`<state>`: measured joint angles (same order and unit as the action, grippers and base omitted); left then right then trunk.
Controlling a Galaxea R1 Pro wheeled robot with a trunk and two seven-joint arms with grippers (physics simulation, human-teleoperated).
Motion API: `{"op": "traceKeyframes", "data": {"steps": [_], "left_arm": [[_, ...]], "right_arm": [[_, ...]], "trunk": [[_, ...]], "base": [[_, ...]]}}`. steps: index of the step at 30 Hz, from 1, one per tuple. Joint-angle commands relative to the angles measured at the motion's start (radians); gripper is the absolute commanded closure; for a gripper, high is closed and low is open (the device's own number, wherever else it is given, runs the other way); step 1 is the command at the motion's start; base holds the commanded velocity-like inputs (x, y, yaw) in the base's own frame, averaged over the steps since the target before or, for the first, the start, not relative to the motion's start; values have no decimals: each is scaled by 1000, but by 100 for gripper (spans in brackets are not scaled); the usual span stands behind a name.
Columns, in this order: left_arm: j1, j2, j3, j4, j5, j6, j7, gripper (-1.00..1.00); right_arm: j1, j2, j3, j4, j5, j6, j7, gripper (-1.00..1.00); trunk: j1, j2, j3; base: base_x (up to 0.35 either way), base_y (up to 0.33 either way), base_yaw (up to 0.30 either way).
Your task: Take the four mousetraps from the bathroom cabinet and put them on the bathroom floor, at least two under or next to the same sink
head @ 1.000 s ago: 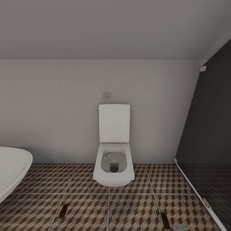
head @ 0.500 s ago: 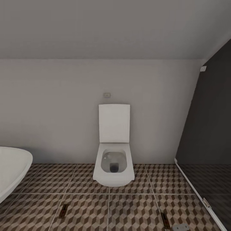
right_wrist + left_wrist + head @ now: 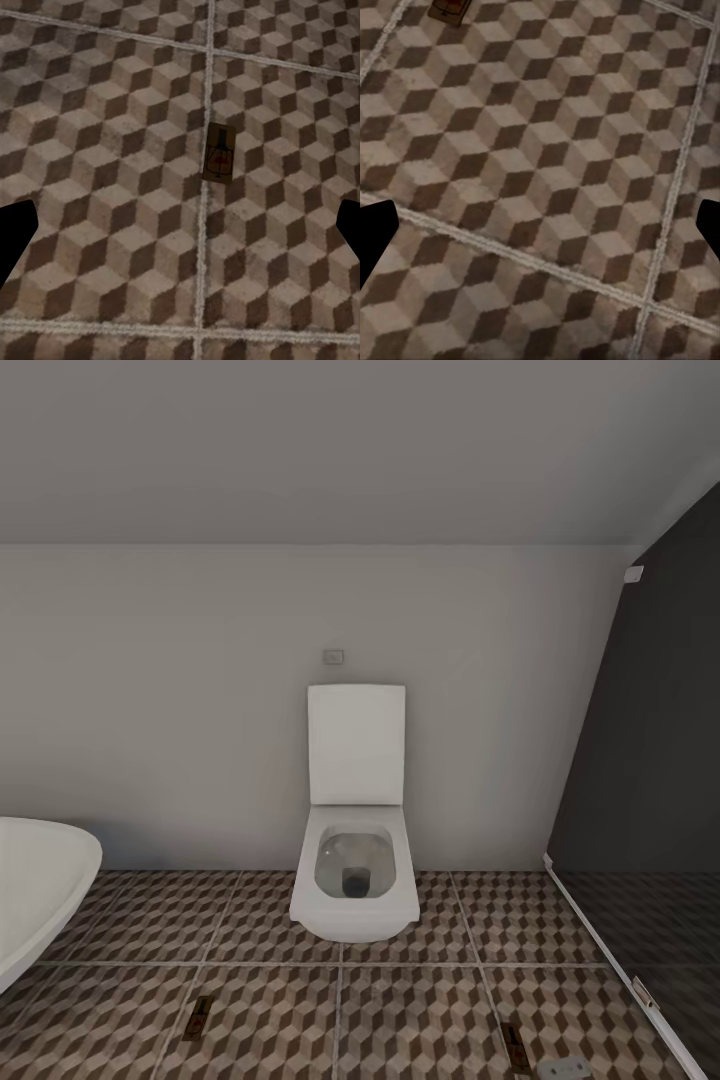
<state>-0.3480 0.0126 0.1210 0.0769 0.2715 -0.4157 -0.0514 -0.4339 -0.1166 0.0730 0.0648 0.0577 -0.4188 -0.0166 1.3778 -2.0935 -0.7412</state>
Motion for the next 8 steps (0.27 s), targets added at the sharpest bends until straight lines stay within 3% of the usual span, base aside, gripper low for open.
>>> {"op": "traceKeyframes", "data": {"steps": [1, 8], "left_arm": [[-2, 0, 8, 4, 2, -6, -5, -100], [-2, 0, 8, 4, 2, -6, -5, -100]], "right_arm": [[-2, 0, 7, 4, 2, -6, -2, -100], [-2, 0, 7, 4, 2, -6, -2, -100]], "trunk": [[0, -1, -1], [0, -1, -1]], "base": [[0, 0, 0], [0, 0, 0]]}}
